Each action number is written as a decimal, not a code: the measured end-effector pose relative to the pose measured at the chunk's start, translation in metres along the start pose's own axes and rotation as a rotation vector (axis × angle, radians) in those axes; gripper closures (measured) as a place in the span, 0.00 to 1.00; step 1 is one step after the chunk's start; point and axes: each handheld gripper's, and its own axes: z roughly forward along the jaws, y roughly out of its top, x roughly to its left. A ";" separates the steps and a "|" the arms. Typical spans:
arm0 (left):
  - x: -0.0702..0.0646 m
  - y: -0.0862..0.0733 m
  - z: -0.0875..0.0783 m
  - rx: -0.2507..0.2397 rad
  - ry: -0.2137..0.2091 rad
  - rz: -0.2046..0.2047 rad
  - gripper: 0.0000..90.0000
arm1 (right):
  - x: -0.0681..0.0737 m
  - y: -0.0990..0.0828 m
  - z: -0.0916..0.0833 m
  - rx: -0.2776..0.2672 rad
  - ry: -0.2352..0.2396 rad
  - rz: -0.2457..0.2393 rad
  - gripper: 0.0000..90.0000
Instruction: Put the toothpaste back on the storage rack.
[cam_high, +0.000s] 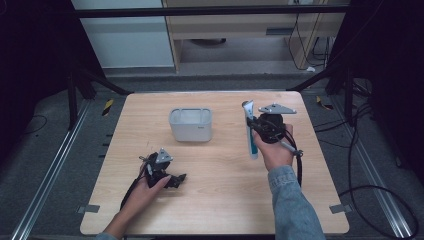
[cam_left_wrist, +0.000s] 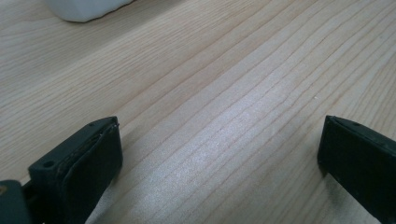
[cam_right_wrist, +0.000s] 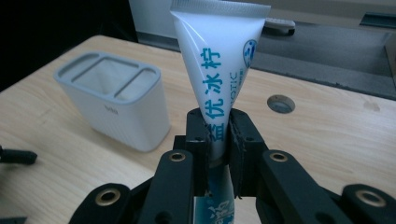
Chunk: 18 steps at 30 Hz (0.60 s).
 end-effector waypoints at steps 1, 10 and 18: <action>0.000 0.000 0.000 0.000 0.000 0.000 0.00 | 0.001 0.003 0.001 -0.008 0.003 0.006 0.89; 0.000 0.000 0.000 -0.003 0.001 -0.004 0.00 | 0.010 0.020 0.001 -0.067 0.007 0.006 0.89; 0.000 0.000 0.000 -0.004 0.001 -0.003 0.00 | 0.017 0.033 0.011 -0.089 0.008 0.002 0.88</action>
